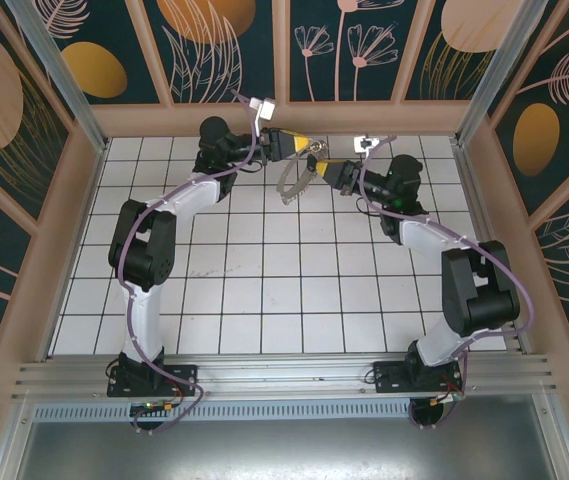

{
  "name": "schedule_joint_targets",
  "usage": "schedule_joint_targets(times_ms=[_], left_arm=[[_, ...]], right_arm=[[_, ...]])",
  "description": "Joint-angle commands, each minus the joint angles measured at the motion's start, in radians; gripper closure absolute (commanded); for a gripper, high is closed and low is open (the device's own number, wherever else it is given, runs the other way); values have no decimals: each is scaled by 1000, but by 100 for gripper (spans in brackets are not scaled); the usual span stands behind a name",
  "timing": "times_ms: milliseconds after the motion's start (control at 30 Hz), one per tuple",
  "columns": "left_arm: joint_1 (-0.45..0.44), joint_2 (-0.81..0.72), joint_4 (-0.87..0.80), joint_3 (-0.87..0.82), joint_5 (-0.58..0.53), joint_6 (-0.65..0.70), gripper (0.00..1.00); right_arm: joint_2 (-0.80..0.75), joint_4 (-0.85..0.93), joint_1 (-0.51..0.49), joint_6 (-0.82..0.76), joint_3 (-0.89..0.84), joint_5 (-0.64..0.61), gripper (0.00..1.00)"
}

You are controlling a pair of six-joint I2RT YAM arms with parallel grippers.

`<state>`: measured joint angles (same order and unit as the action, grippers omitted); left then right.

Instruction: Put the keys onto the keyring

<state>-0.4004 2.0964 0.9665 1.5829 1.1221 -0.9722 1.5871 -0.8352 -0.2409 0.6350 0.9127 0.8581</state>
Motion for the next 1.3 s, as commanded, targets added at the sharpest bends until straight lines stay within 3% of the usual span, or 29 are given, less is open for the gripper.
schedule_joint_targets(times_ms=[0,233,367,567,933,1267], left_arm=[[-3,-55,151,-32,-53,-70,100],[-10,-55,217,-61,-94,-115,100],[-15,-49,255,-64,-110,-150,100],[-18,-31,332,-47,-89,-231,100],[-26,-11,373,3,-23,-295,100],[-38,5,356,44,6,-300,100]], right_arm=[[-80,-68,12,45,-25,-65,81],[-108,-93,11,70,-4,-132,79],[-62,-122,10,65,39,-53,68],[-35,-84,25,-90,57,58,61],[56,-92,65,-120,150,270,58],[68,34,5,-218,218,321,59]])
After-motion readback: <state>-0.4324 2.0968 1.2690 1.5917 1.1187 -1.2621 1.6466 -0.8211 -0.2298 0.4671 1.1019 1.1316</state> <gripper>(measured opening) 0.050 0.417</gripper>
